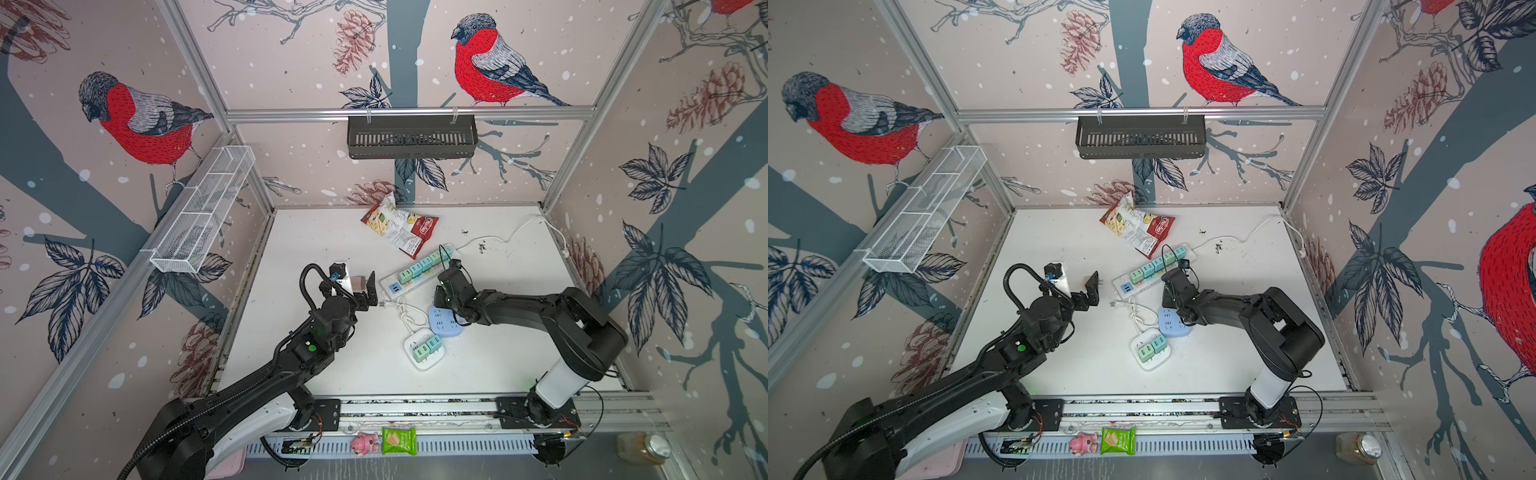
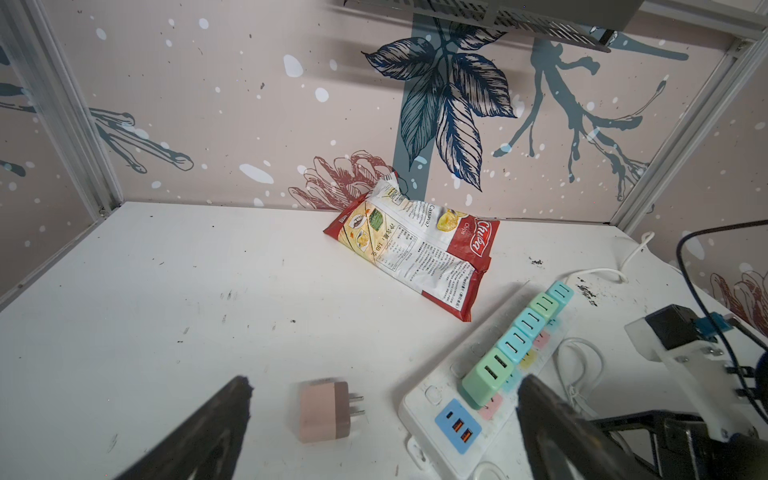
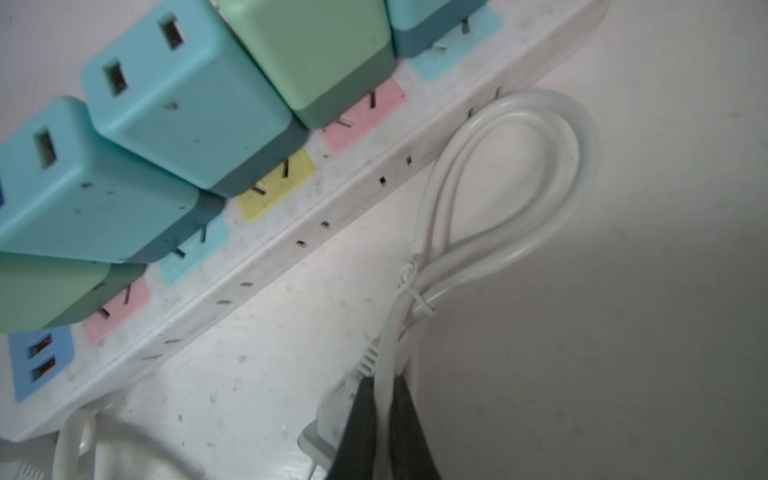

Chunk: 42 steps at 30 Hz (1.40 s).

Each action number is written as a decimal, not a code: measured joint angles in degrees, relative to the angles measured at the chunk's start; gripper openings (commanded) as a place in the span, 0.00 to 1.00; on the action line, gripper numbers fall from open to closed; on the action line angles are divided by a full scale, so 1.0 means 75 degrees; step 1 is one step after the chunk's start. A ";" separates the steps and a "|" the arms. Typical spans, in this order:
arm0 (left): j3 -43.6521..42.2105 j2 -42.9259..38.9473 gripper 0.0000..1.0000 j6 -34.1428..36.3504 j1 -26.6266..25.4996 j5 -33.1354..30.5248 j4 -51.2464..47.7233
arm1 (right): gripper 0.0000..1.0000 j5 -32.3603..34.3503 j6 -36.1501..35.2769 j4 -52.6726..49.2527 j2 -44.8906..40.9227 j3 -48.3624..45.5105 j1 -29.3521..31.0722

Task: Insert the plug
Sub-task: 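Reach the right gripper to the pink adapter while the left arm draws back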

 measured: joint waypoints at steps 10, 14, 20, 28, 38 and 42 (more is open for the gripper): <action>0.0111 0.0495 0.99 -0.0609 0.0411 0.0201 0.0009 | 0.14 0.0545 -0.0399 -0.0580 -0.0277 -0.0029 0.0099; 0.0143 0.0527 0.99 -0.0673 0.0417 0.0201 -0.0020 | 0.17 0.0793 -0.0466 -0.1186 -0.0434 -0.0160 0.0050; 0.0134 0.0472 0.99 -0.0731 0.0423 0.0195 -0.0017 | 0.38 0.1090 -0.0460 -0.1623 -0.0609 -0.0207 0.0000; -0.0087 0.0373 0.99 -0.0938 0.0606 0.0175 0.0038 | 0.78 0.1655 -0.0280 -0.2212 -0.1958 -0.0032 0.0443; -0.0632 -0.0221 0.99 -0.2521 0.2098 -0.0047 -0.0230 | 0.91 0.2378 -0.0041 -0.2092 -0.2827 0.0799 0.2369; -0.0670 -0.0463 0.99 -0.3264 0.2285 -0.0592 -0.0670 | 0.93 0.2419 -0.0047 -0.1912 -0.1626 0.1833 0.2973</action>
